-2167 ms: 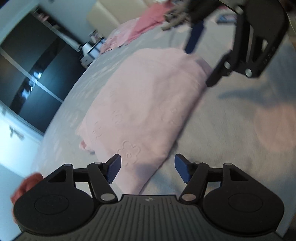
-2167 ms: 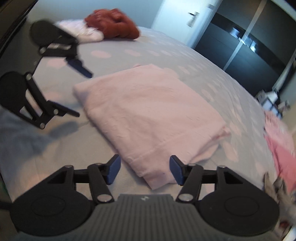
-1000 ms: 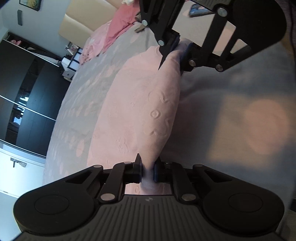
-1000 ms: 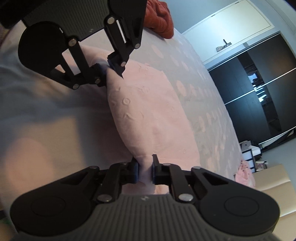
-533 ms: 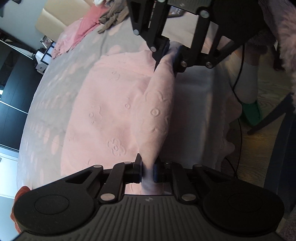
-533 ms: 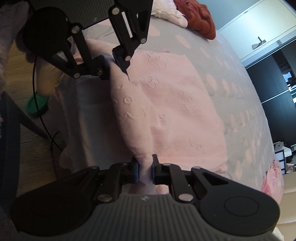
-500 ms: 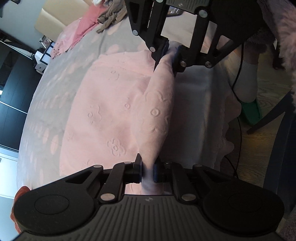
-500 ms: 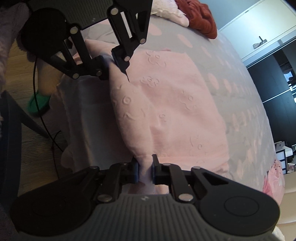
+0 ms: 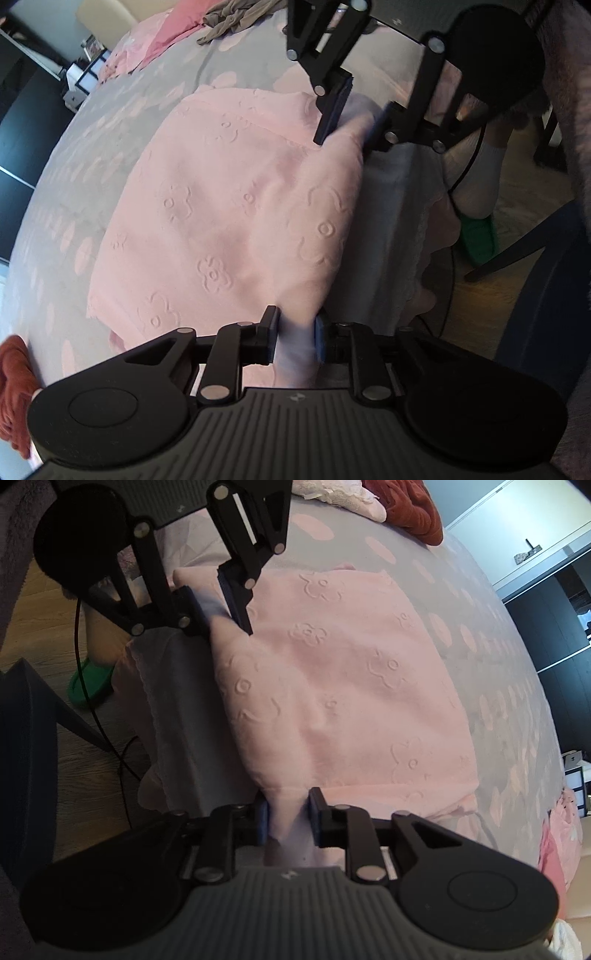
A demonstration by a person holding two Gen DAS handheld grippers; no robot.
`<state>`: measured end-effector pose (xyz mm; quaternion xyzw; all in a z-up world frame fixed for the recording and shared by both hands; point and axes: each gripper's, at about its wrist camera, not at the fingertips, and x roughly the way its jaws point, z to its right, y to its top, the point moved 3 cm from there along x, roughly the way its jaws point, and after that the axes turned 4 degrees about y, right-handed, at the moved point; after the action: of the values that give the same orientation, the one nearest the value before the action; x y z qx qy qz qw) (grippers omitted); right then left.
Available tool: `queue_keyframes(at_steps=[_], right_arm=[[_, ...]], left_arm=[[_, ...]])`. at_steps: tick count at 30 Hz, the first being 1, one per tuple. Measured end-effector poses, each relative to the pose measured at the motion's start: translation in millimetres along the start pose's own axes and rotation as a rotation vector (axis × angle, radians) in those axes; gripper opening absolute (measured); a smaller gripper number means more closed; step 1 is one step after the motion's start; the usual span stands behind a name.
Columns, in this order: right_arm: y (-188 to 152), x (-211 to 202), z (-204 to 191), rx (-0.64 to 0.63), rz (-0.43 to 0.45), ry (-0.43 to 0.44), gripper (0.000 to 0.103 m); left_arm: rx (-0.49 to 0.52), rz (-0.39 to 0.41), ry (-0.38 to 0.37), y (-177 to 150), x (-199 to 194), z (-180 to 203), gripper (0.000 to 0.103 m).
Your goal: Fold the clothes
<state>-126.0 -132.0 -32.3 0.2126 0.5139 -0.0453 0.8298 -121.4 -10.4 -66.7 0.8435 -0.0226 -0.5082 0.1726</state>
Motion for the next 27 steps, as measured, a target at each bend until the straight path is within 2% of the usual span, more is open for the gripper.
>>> queue_keyframes(at_steps=[2,4,6,8,10,13,15,19,27], right_arm=[[1,-3,-2,0.011,0.010,0.018,0.031],[0,-12,-4,0.030,0.036,0.038,0.032],[-1,-24,-2,0.069,0.076,0.056,0.043],[0,-35,8,0.148,0.125,0.070,0.048],[-1,-42,24,0.264,0.170,0.094,0.048],[-8,-46,51,0.439,0.213,0.092,0.053],[-14,-42,68,0.547,0.226,0.085,0.064],[-28,-26,101,0.759,0.215,0.108,0.065],[-69,28,129,1.059,0.119,0.230,0.065]], left_arm=[[-0.054,0.012,-0.029,-1,-7,-6,0.021],[-0.116,0.034,-0.056,-2,-16,-16,0.028],[-0.183,0.064,-0.073,-1,-25,-29,0.042],[-0.267,0.104,-0.089,2,-31,-49,0.045],[-0.362,0.135,-0.101,1,-36,-68,0.046],[-0.503,0.149,-0.077,-3,-33,-97,0.052],[-0.582,0.136,-0.062,-6,-25,-114,0.057],[-0.698,0.071,-0.066,-14,2,-141,0.060],[-0.864,-0.059,-0.165,-43,60,-164,0.062]])
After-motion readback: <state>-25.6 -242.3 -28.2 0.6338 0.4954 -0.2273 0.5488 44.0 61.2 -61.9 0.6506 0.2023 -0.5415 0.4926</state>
